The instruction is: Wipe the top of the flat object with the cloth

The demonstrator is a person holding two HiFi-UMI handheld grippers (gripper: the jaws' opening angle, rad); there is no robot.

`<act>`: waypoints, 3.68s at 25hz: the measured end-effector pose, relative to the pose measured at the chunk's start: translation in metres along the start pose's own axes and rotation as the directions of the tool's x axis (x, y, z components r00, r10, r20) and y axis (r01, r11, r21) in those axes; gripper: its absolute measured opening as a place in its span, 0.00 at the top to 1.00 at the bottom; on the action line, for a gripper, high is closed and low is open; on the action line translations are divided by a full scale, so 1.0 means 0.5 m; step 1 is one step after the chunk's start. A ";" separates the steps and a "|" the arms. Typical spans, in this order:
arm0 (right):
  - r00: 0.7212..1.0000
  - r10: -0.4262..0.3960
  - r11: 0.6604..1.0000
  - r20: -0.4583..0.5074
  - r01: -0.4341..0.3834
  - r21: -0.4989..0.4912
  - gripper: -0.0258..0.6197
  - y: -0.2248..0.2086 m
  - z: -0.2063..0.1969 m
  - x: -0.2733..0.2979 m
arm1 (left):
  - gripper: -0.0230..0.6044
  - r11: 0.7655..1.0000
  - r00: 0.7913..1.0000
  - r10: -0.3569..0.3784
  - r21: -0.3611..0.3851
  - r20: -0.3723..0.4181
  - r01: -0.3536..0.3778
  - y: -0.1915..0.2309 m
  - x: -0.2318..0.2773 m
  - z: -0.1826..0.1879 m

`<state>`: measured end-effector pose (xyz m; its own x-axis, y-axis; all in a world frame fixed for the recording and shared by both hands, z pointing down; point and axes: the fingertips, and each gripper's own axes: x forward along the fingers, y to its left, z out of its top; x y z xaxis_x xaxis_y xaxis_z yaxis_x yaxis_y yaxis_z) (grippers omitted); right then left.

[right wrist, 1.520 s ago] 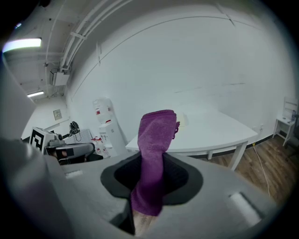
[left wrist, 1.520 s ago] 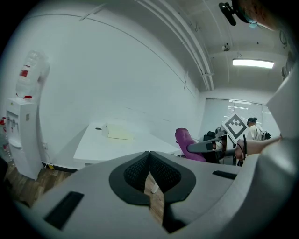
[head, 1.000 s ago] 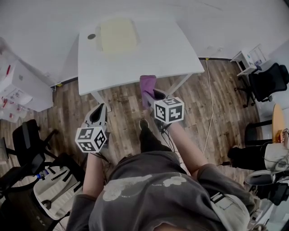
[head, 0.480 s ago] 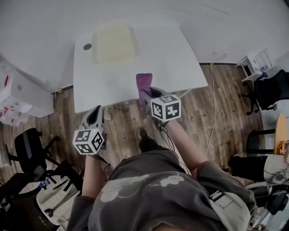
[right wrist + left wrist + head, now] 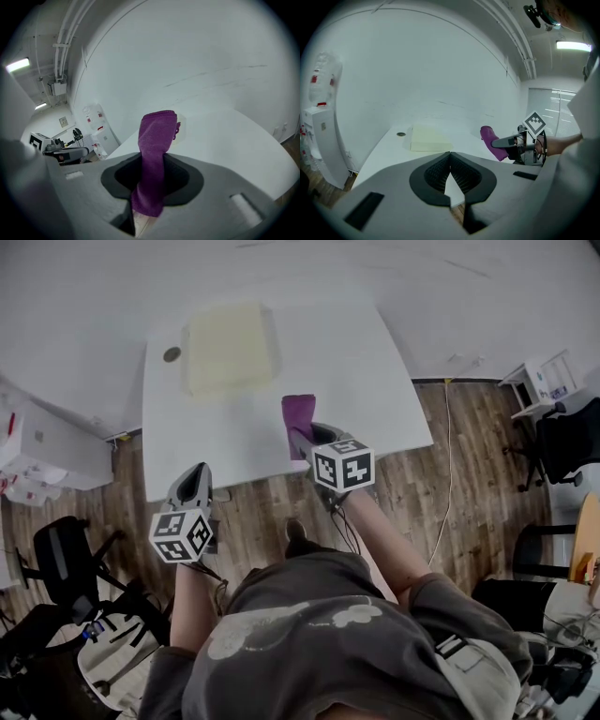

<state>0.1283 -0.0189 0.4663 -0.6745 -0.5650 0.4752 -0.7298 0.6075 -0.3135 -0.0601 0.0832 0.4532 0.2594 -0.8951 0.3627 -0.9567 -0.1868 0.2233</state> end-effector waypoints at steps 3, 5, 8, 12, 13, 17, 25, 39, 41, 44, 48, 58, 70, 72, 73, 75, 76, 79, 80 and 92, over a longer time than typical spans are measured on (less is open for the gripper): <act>1.000 0.011 1.000 0.006 -0.011 0.001 0.78 -0.038 0.023 0.013 | 0.97 1.000 1.000 0.019 -0.001 0.004 -0.019 -0.006 0.037 0.016; 1.000 0.024 1.000 0.004 -0.024 0.002 0.78 -0.062 0.034 0.024 | 0.97 0.999 0.999 0.033 -0.004 0.000 -0.033 -0.008 0.062 0.021; 0.999 0.039 0.999 -0.006 -0.039 0.008 0.78 -0.101 0.044 0.040 | 0.97 0.998 0.999 0.053 -0.015 -0.004 -0.053 -0.012 0.099 0.026; 0.999 0.047 0.999 -0.013 -0.047 0.016 0.78 -0.142 0.057 0.052 | 0.97 0.997 0.997 0.077 -0.020 -0.010 -0.077 -0.018 0.126 0.028; 0.999 0.048 0.999 -0.015 -0.047 0.020 0.78 -0.149 0.060 0.056 | 0.97 0.996 0.997 0.082 -0.021 -0.014 -0.082 -0.017 0.130 0.028; 0.998 0.056 0.997 -0.015 -0.055 0.045 0.78 -0.161 0.070 0.083 | 0.97 0.995 0.995 0.094 -0.012 -0.029 -0.094 -0.003 0.142 0.034; 1.000 0.026 0.998 -0.008 -0.025 0.061 0.78 -0.153 0.083 0.122 | 0.97 0.997 0.997 0.078 0.006 -0.015 -0.078 0.074 0.176 0.067; 0.993 -0.111 0.992 0.028 0.109 0.069 0.78 -0.145 0.197 0.233 | 0.97 0.999 1.000 -0.018 0.036 -0.024 0.019 0.249 0.294 0.153; 0.992 -0.122 0.990 0.025 0.120 0.071 0.78 -0.140 0.210 0.258 | 0.97 0.999 0.999 -0.027 0.034 -0.026 0.028 0.278 0.312 0.163; 0.990 -0.140 0.988 0.017 0.138 0.074 0.78 -0.136 0.227 0.298 | 0.97 0.998 0.998 -0.050 0.029 -0.038 0.051 0.315 0.343 0.170; 0.986 -0.167 0.983 0.019 0.165 0.077 0.78 -0.129 0.253 0.350 | 0.97 0.995 0.993 -0.092 0.028 -0.079 0.095 0.351 0.386 0.160; 0.984 -0.181 0.982 -0.007 0.181 0.061 0.78 -0.109 0.290 0.437 | 0.97 0.987 0.974 -0.158 -0.005 -0.165 0.159 0.382 0.461 0.116; 0.994 -0.091 0.996 -0.056 0.091 -0.010 0.78 -0.102 0.341 0.544 | 0.97 0.993 0.960 -0.119 -0.017 -0.254 0.119 0.400 0.508 0.081; 0.996 -0.073 0.997 -0.059 0.071 -0.026 0.78 -0.096 0.353 0.563 | 0.97 0.993 0.960 -0.114 -0.026 -0.257 0.111 0.400 0.513 0.075; 0.996 -0.064 0.998 -0.060 0.062 -0.032 0.78 -0.093 0.358 0.571 | 0.97 0.994 0.960 -0.112 -0.031 -0.257 0.108 0.400 0.515 0.072; 0.997 -0.045 0.998 -0.063 0.043 -0.041 0.78 -0.086 0.366 0.587 | 0.97 0.994 0.960 -0.107 -0.041 -0.260 0.100 0.400 0.518 0.068; 0.997 -0.037 0.998 -0.067 0.033 -0.047 0.78 -0.083 0.369 0.595 | 0.97 0.995 0.960 -0.102 -0.045 -0.261 0.094 0.400 0.519 0.066; 0.996 -0.012 0.998 -0.084 0.007 -0.067 0.78 -0.076 0.376 0.625 | 0.97 0.995 0.961 -0.089 -0.058 -0.261 0.076 0.404 0.522 0.063; 0.996 -0.006 0.997 -0.089 -0.001 -0.073 0.78 -0.074 0.379 0.636 | 0.97 0.995 0.962 -0.086 -0.064 -0.260 0.072 0.404 0.522 0.062; 0.984 0.044 0.981 -0.170 -0.075 -0.181 0.78 -0.048 0.425 0.829 | 0.97 0.992 0.961 -0.077 -0.119 -0.264 0.047 0.409 0.527 0.063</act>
<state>-0.1573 -0.3865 0.4960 -0.6771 -0.4343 0.5940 -0.6447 0.7393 -0.1944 -0.1917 -0.2035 0.5657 0.3580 -0.7392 0.5704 -0.9210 -0.1790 0.3461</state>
